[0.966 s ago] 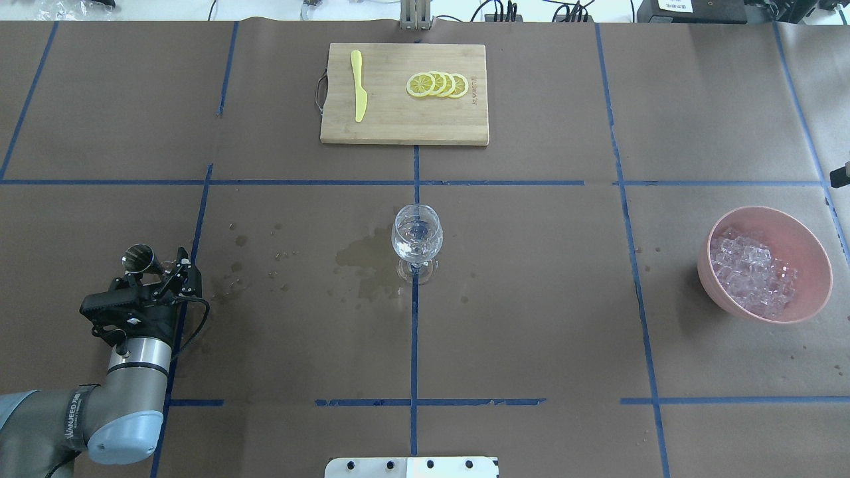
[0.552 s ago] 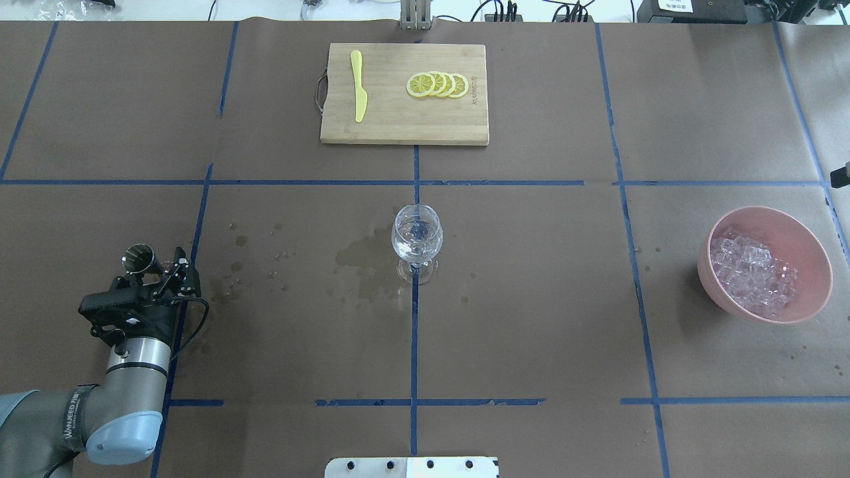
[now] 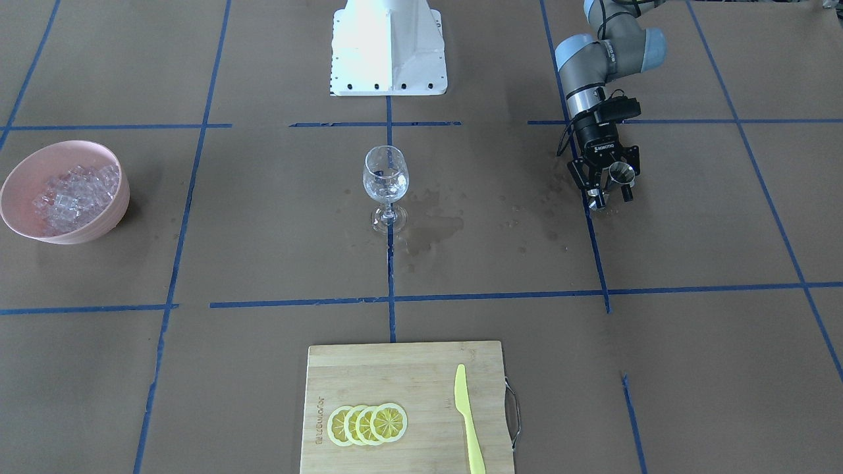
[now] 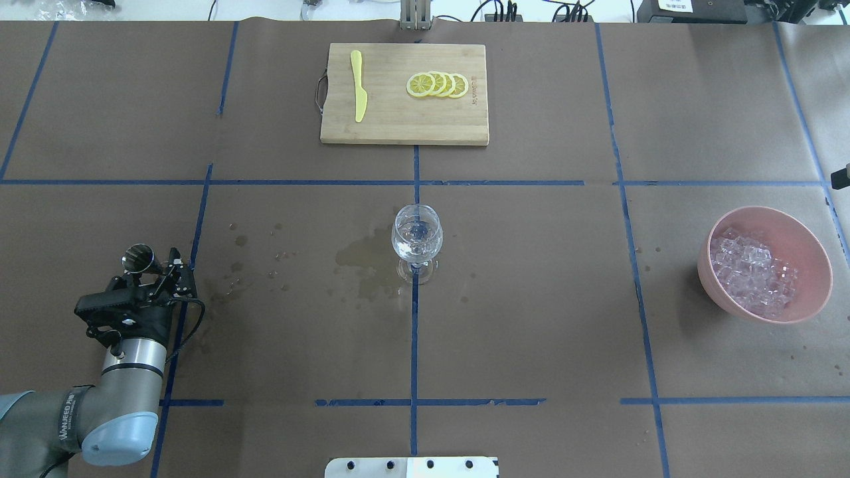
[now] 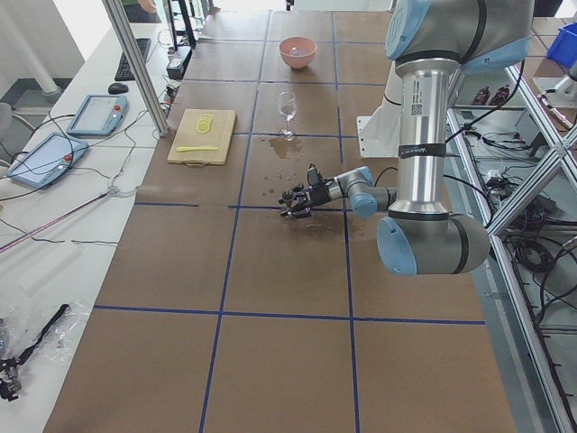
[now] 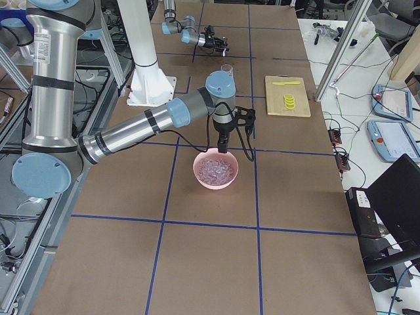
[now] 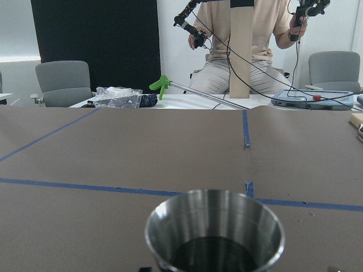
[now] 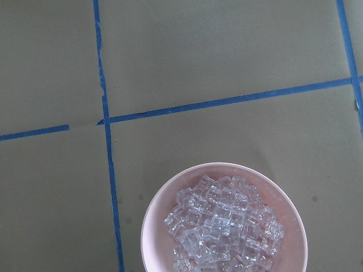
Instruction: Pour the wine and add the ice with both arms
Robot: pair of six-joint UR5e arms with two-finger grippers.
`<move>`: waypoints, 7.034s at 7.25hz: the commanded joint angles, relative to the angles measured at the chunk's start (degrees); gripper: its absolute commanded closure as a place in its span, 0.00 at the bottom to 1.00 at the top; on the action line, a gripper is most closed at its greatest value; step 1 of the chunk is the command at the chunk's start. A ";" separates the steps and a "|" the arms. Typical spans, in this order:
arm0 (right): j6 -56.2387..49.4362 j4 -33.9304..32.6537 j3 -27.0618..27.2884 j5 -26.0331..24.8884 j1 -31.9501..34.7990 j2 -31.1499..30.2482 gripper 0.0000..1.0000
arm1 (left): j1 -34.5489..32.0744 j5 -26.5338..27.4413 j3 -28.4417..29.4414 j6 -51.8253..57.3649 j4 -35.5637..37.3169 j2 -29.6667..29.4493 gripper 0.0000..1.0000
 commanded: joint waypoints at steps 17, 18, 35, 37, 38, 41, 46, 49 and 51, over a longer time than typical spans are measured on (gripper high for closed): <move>5.00 9.93 -1.76 -7.98 -9.13 -3.54 0.00 | -9.45 -1.23 -15.92 46.82 -21.27 -10.40 1.00; 5.27 9.93 -1.76 -8.95 -10.01 -3.54 0.00 | -9.37 -1.23 -14.42 46.84 -21.27 -12.60 1.00; 5.71 19.25 -11.95 -15.91 -19.34 -2.57 0.00 | -0.06 -4.75 -1.85 70.99 -20.13 -31.41 1.00; 5.71 19.25 -11.95 -15.91 -19.34 -2.57 0.00 | 0.21 -4.66 -1.84 79.33 -20.13 -31.43 1.00; 5.71 19.25 -11.95 -15.91 -19.34 -2.48 0.00 | 0.21 -4.66 -1.93 83.37 -20.13 -31.43 1.00; 5.80 19.25 -11.78 -15.82 -19.34 -2.48 0.00 | 0.30 -4.57 -2.54 89.73 -12.25 -32.73 1.00; 5.89 19.25 -11.16 -15.82 -19.34 -2.48 0.00 | -1.01 -4.13 -2.63 99.56 -6.27 -33.18 1.00; 5.89 19.25 -11.16 -15.82 -19.34 -2.48 0.00 | -1.63 -4.13 -2.72 102.99 -1.94 -34.58 1.00; 5.89 19.25 -11.16 -15.82 -19.34 -2.48 0.00 | -1.72 -4.04 -2.72 105.89 0.95 -34.94 1.00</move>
